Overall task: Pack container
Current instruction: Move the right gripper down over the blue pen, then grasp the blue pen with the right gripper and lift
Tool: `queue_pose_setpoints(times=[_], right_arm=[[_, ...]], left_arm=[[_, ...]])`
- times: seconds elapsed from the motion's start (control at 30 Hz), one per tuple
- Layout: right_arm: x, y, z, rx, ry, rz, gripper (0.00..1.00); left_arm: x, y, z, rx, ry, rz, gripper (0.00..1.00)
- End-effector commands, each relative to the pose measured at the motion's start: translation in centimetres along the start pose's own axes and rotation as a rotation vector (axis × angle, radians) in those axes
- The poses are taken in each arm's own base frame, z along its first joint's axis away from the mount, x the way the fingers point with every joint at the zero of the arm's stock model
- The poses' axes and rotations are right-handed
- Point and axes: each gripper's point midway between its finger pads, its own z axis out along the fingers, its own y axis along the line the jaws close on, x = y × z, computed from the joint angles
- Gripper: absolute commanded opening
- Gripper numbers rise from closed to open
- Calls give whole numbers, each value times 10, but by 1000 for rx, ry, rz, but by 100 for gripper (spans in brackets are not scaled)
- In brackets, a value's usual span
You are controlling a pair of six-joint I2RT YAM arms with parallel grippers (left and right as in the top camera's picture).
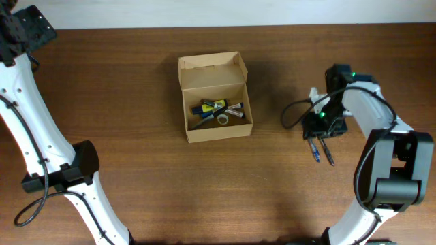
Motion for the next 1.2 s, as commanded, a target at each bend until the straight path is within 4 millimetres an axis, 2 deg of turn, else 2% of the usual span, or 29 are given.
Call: queue_pose_setpoints(times=[0.0, 0.13, 0.27, 0.43, 0.7, 1.07, 1.17], right_arm=[[11, 9, 16, -41, 23, 2, 50], [15, 8, 26, -40, 23, 3, 49], [13, 8, 26, -38, 14, 2, 43], [7, 6, 26, -29, -10, 0, 41], [7, -12, 26, 77, -6, 15, 40], [2, -3, 27, 163, -3, -40, 41], [-1, 1, 27, 198, -10, -51, 38]], left_arm=[[-1, 3, -3, -7, -6, 8, 100], [-1, 3, -3, -7, -6, 7, 100], [-1, 3, -3, -7, -6, 8, 100], [-1, 3, -3, -7, -6, 8, 100], [-1, 3, -3, -7, -6, 8, 100], [-1, 3, -3, -7, -6, 8, 100], [-1, 3, -3, -7, -6, 8, 100]])
